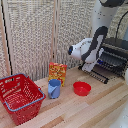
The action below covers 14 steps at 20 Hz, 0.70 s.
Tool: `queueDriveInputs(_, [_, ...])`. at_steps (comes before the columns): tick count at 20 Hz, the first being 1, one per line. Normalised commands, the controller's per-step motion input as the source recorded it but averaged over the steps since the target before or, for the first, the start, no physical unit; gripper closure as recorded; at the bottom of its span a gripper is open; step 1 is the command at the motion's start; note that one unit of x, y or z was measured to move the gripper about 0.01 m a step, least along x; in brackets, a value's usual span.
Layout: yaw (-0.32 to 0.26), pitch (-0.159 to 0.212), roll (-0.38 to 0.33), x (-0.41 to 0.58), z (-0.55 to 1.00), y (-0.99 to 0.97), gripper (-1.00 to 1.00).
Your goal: Kindly position your hand close to the oven tray's handle. Softly yet firmly grasp the handle using your hand. Slowly and with caution, draw the tray out until it is fully stretched out.
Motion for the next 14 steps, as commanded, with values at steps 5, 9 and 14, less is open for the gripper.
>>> queueDriveInputs(5, [-0.04,0.005,-0.067,-0.122,-0.3,0.81,1.0])
queueDriveInputs(9, [0.007,0.054,-0.071,-0.481,-0.44,0.61,1.0])
queueDriveInputs(14, [0.075,0.111,-0.048,-0.019,-0.32,0.77,1.0])
